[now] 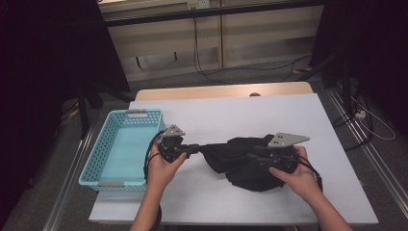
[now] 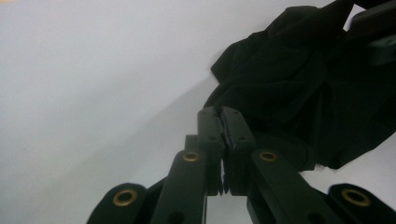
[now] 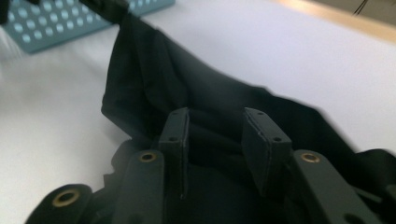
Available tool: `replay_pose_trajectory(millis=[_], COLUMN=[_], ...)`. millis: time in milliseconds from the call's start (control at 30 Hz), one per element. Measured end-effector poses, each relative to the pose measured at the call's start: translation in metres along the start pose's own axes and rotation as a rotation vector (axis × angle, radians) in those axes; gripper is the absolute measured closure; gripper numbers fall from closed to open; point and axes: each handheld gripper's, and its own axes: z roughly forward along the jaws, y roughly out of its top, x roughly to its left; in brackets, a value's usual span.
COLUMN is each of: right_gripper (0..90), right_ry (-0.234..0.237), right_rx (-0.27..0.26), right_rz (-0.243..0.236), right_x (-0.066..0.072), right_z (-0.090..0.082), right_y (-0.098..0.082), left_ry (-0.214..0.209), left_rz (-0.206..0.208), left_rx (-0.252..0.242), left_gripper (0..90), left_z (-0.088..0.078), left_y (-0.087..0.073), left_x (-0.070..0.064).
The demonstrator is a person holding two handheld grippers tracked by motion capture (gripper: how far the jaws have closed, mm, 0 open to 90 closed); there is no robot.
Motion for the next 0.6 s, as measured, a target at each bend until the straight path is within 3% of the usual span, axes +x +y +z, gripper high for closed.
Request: replay_pose_trajectory(millis=[133,233,367,500,600], right_gripper=[51.1,47.5,63.0,82.2,87.2], right_ry=[0.017,-0.011,-0.062,-0.072,-0.068], right_rx=[0.066,0.142,0.167,0.186,0.149], right_rz=[-0.004,-0.043,-0.076,-0.081,-0.060], right_x=[0.001,0.004,0.002,-0.001,-0.004], right_z=[0.021,0.037,0.043,0.042,0.036], right_y=[-0.006,-0.010,-0.012,-0.015,-0.013], left_ry=[0.000,-0.003,-0.009,-0.010,-0.011], left_rz=[-0.003,-0.005,0.003,0.007,0.006], left_rx=[0.000,-0.001,-0.010,-0.010,-0.012], left_gripper=[87.7,87.6,87.4,87.1,86.9], left_z=[0.000,0.000,0.000,0.000,0.001], left_y=[-0.002,-0.003,-0.004,-0.003,-0.003], left_x=[-0.001,-0.002,-0.003,-0.003,-0.003])
